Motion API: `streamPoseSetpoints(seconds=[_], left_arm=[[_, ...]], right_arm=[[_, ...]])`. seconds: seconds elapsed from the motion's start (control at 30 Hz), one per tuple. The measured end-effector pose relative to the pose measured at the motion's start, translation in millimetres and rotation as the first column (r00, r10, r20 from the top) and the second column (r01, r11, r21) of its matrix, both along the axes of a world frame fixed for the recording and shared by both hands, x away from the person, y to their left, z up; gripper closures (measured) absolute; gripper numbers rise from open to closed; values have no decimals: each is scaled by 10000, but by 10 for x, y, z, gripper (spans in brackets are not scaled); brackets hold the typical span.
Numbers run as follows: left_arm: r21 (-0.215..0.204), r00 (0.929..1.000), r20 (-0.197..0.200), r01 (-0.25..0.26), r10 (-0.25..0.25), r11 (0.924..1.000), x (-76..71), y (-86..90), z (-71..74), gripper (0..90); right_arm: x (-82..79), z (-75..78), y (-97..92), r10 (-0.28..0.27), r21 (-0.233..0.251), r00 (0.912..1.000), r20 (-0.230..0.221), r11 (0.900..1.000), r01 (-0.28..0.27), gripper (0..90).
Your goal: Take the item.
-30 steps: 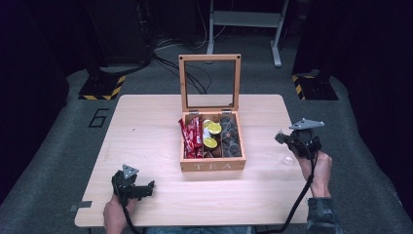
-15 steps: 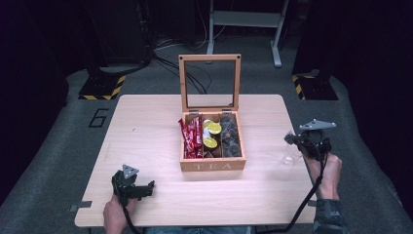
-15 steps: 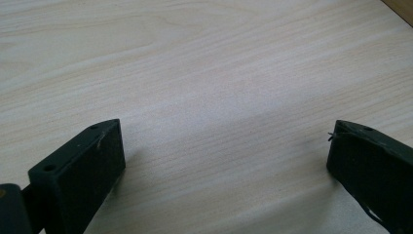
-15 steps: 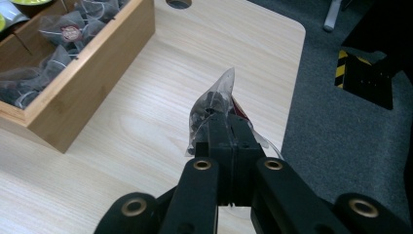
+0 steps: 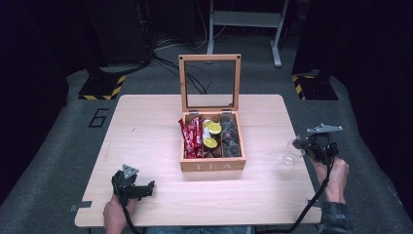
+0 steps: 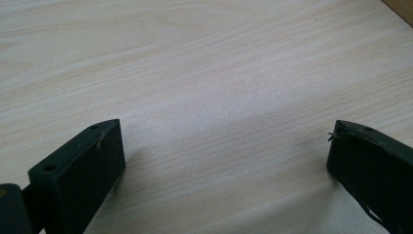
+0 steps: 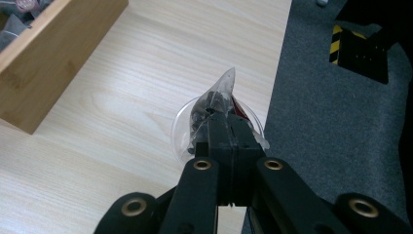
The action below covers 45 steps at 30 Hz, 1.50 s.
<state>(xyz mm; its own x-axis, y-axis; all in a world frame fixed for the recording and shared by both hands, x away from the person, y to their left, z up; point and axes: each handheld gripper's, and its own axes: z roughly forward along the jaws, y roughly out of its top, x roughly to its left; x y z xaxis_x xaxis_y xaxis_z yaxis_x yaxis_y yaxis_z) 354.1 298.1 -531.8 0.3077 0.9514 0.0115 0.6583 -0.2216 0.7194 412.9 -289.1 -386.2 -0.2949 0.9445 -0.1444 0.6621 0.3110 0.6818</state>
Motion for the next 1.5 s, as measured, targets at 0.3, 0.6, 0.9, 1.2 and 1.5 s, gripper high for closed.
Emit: streamPoseSetpoints(seconds=[0.3, 0.6, 0.9, 1.2, 1.5], left_arm=[[6, 10000, 5, -8, 8, 10000, 0, 0, 0, 3], [-4, 10000, 0, -5, 5, 10000, 0, 0, 0, 3], [-2, 10000, 5, -2, 2, 10000, 0, 0, 0, 3], [-1, 10000, 2, -4, 4, 10000, 0, 0, 0, 3], [-2, 10000, 2, -4, 4, 10000, 0, 0, 0, 3]], right_arm=[[52, -88, -18, -10, -33, 9986, -522, 10000, 8, 900], [123, -165, -33, 44, -90, 9963, -857, 9999, -52, 900], [212, -230, 2, 86, -176, 9909, -1342, 9998, -111, 900], [296, -312, 17, 107, -202, 9823, -1873, 9997, -147, 900], [362, -344, 44, 183, -284, 9775, -2102, 9993, -248, 893]])
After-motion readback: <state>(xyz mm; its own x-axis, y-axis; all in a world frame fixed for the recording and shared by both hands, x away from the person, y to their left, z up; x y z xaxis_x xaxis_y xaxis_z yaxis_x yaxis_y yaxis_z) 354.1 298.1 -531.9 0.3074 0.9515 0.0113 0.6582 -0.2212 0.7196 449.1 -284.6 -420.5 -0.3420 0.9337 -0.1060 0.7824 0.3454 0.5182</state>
